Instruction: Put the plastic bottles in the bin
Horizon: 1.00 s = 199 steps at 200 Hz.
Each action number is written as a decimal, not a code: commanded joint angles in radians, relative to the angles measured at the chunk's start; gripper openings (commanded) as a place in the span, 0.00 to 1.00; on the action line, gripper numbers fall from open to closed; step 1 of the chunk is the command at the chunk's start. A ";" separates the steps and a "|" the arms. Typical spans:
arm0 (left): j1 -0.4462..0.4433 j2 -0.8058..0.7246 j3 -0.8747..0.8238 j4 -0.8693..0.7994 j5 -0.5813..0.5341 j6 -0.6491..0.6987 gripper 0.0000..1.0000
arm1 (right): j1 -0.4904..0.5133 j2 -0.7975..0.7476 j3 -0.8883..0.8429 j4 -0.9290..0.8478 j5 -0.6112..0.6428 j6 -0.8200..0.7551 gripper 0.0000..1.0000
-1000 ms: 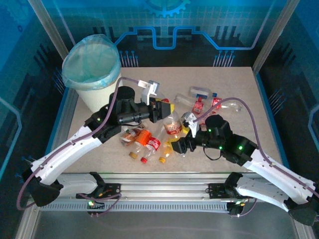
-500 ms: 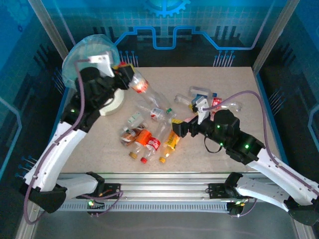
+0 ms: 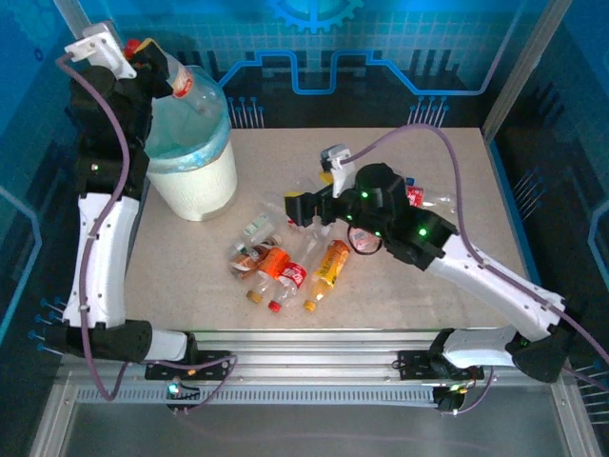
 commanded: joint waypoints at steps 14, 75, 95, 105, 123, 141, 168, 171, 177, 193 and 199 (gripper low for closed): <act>0.081 0.092 0.043 0.100 -0.086 0.006 0.00 | 0.058 0.070 0.086 -0.080 -0.032 0.036 1.00; 0.136 0.218 -0.002 0.077 0.038 -0.028 0.00 | 0.086 0.132 0.122 -0.169 -0.030 0.025 1.00; 0.136 0.211 -0.063 0.085 0.137 0.002 0.00 | 0.086 0.144 0.114 -0.209 -0.037 0.028 1.00; 0.136 0.200 -0.110 0.100 0.171 0.011 0.00 | 0.087 0.146 0.100 -0.224 -0.037 0.034 1.00; 0.136 0.174 -0.203 0.119 0.191 0.037 0.01 | 0.086 0.149 0.067 -0.235 -0.036 0.051 1.00; 0.136 0.151 -0.276 0.119 0.191 0.064 0.06 | 0.087 0.151 0.044 -0.245 -0.050 0.067 1.00; 0.136 0.139 -0.345 0.106 0.196 0.098 0.20 | 0.088 0.156 0.015 -0.258 -0.050 0.082 1.00; 0.138 0.141 -0.349 0.104 0.196 0.100 0.23 | 0.088 0.156 0.010 -0.259 -0.048 0.082 1.00; 0.139 0.141 -0.352 0.097 0.194 0.102 0.30 | 0.088 0.156 0.008 -0.261 -0.043 0.088 1.00; 0.146 0.141 -0.346 0.078 0.184 0.095 0.44 | 0.087 0.157 0.008 -0.271 -0.042 0.091 1.00; 0.149 0.139 -0.342 0.077 0.183 0.090 0.45 | 0.088 0.156 0.010 -0.273 -0.042 0.090 1.00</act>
